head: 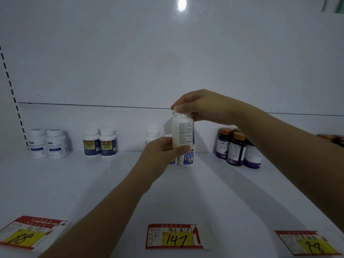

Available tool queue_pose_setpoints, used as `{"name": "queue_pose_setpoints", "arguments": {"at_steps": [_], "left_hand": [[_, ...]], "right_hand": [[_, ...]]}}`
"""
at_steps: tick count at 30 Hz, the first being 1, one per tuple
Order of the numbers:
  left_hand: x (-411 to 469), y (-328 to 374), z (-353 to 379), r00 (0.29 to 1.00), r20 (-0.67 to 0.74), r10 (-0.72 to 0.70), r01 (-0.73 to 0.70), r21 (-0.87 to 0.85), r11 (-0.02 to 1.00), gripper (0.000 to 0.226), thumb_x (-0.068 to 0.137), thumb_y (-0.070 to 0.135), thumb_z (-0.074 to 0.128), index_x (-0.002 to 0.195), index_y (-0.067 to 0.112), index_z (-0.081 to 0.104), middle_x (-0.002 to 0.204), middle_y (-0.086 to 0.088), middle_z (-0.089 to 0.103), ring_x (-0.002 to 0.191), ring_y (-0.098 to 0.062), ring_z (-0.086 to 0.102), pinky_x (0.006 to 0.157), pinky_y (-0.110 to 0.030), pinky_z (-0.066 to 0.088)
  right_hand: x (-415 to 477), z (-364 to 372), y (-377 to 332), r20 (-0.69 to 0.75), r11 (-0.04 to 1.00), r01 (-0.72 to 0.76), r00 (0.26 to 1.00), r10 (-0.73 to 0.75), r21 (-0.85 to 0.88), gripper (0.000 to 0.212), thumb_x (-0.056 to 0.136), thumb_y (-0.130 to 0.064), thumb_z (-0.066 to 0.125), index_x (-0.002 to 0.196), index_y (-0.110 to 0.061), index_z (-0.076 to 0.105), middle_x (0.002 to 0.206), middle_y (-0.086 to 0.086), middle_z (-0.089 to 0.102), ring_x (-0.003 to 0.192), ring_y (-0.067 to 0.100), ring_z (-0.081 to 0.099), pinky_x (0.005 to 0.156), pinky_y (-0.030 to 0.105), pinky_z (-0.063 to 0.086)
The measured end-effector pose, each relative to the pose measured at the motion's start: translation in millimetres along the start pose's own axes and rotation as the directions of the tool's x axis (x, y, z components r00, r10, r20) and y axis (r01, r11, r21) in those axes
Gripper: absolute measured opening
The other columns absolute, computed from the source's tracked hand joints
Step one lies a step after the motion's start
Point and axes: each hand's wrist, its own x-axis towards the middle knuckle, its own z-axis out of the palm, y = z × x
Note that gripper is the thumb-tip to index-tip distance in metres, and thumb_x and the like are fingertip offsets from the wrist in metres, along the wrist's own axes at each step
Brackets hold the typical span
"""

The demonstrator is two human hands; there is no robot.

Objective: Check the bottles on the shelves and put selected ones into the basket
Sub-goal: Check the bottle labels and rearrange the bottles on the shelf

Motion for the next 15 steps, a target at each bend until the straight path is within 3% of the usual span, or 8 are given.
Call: {"name": "queue_pose_setpoints", "arguments": {"at_steps": [3, 7, 12, 15], "left_hand": [[0.1, 0.3, 2.2, 0.997, -0.067, 0.027, -0.027, 0.001, 1.000, 0.020, 0.081, 0.021, 0.070, 0.097, 0.028, 0.060, 0.083, 0.021, 0.064, 0.065, 0.015, 0.062, 0.055, -0.001, 0.044], [0.6, -0.5, 2.1, 0.982, -0.180, 0.055, -0.053, 0.015, 0.998, 0.025, 0.076, 0.020, 0.076, 0.096, 0.022, 0.061, 0.085, 0.016, 0.066, 0.067, 0.010, 0.063, 0.056, -0.002, 0.046], [-1.2, -1.8, -0.6, 0.997, -0.078, 0.022, -0.024, -0.023, 0.999, 0.018, 0.080, 0.022, 0.070, 0.090, 0.033, 0.061, 0.084, 0.020, 0.069, 0.077, 0.007, 0.066, 0.061, -0.006, 0.047], [0.9, -1.0, -2.3, 0.992, -0.127, 0.023, -0.022, 0.008, 1.000, 0.020, 0.078, 0.020, 0.073, 0.093, 0.029, 0.063, 0.088, 0.017, 0.069, 0.076, 0.006, 0.066, 0.058, -0.004, 0.046]], "right_hand": [[0.7, 1.4, 3.3, -0.007, 0.997, -0.021, 1.000, 0.021, 0.080, 0.029, 0.093, -0.028, 0.058, 0.115, -0.010, 0.064, 0.113, 0.005, 0.067, 0.109, 0.020, 0.063, 0.094, 0.030, 0.053], [2.8, -1.2, 4.2, -0.054, 0.999, -0.018, 0.998, 0.016, -0.038, 0.043, 0.087, -0.048, 0.061, 0.106, -0.010, 0.070, 0.106, 0.002, 0.071, 0.100, 0.018, 0.067, 0.089, 0.031, 0.056], [0.4, -4.1, 3.5, -0.080, 0.991, 0.054, 0.996, -0.045, 0.119, 0.034, 0.094, -0.027, 0.058, 0.109, 0.002, 0.067, 0.111, 0.017, 0.067, 0.097, 0.026, 0.067, 0.082, 0.024, 0.057], [-0.3, -1.9, 2.3, -0.053, 0.985, 0.044, 0.998, -0.035, 0.169, 0.030, 0.095, -0.025, 0.055, 0.116, -0.006, 0.065, 0.113, 0.010, 0.067, 0.098, 0.019, 0.065, 0.083, 0.024, 0.057]]}}
